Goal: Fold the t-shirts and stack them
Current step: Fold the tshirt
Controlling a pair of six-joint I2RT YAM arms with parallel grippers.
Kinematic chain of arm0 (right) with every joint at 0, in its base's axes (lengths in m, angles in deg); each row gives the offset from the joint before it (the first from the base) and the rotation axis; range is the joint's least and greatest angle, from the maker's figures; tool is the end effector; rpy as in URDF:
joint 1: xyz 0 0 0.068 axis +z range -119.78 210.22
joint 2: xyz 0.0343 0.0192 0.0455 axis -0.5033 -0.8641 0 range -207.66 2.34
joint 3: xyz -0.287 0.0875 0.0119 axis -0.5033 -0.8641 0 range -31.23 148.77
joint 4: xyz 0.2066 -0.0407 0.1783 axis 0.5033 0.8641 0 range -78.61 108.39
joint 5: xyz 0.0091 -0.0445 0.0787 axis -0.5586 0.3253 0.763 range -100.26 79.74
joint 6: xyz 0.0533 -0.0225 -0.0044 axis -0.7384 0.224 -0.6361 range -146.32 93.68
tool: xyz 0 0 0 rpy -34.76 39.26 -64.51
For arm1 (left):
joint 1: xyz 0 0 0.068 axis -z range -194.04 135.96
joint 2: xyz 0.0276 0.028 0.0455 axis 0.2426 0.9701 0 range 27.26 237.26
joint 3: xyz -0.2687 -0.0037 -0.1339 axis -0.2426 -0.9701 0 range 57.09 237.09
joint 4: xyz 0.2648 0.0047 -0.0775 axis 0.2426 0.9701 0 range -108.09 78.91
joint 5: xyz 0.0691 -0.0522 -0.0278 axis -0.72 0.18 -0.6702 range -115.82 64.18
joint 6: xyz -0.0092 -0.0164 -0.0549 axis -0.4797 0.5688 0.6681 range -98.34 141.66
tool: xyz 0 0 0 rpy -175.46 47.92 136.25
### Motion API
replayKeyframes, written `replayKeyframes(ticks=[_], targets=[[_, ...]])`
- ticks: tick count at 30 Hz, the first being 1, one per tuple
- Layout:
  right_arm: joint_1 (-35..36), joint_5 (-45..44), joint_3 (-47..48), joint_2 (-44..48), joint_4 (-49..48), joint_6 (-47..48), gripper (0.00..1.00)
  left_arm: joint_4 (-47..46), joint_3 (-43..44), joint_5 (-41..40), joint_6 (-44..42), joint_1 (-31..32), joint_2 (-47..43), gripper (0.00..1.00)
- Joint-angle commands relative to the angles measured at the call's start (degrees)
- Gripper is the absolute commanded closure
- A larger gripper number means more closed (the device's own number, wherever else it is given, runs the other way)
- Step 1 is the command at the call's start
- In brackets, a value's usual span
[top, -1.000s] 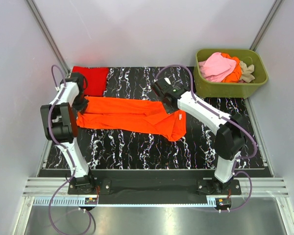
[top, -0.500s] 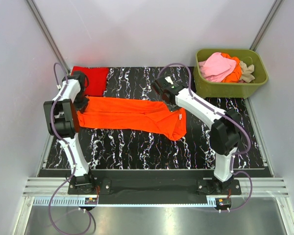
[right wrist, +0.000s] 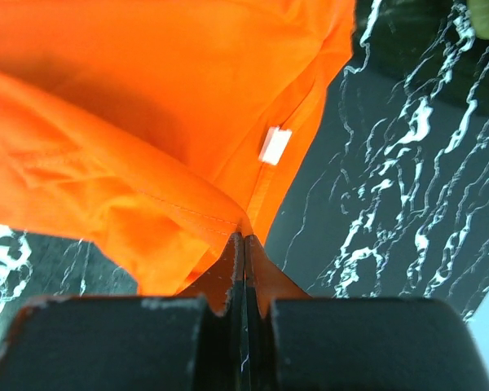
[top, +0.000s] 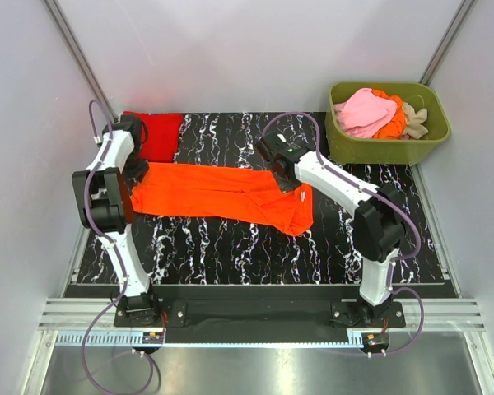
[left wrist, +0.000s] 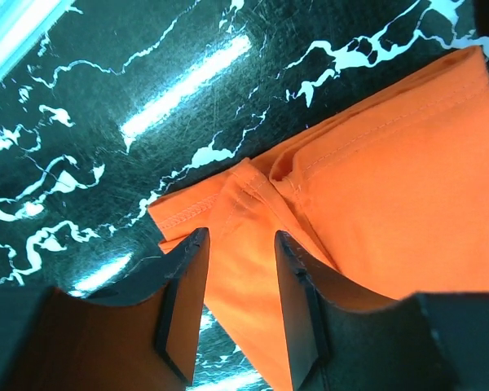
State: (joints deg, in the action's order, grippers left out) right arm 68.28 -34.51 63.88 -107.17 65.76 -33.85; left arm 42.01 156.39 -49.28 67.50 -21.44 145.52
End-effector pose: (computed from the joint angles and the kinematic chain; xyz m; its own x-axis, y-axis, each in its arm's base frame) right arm 0.3454 0.2486 0.2781 -0.7860 -0.4636 -0.4091 -0.3450 0.8779 -0.3321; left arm 0.4396 0.0738 0.2329 -0.5397 -0.7337 -0.4128 -0.8331 0.5361 0.1362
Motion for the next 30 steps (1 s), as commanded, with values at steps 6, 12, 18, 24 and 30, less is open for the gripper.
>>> replayKeyframes(ticks=[6, 12, 18, 24, 30], targets=[[-0.36, 2.46, -2.04, 5.01, -1.55, -1.0, 1.0, -6.21, -2.96, 8.49, -14.01, 3.0, -10.05, 0.56], [-0.36, 0.26, 1.04, 2.21, -1.98, 1.81, 1.0, -17.98, -12.71, 23.15, -19.04, 8.35, -17.53, 0.46], [-0.27, -4.66, 3.15, -1.58, -3.92, 6.12, 1.0, -22.57, -18.52, 27.61, -17.46, 10.56, -17.27, 0.47], [-0.27, -6.86, 2.11, -1.06, -9.71, 13.41, 1.0, -24.41, -26.96, 21.38, -13.59, 11.79, -18.59, 0.47], [-0.18, -6.78, -4.39, 2.11, -21.66, 23.51, 1.0, -24.85, -28.56, 19.51, -12.36, 11.79, -15.44, 0.47]])
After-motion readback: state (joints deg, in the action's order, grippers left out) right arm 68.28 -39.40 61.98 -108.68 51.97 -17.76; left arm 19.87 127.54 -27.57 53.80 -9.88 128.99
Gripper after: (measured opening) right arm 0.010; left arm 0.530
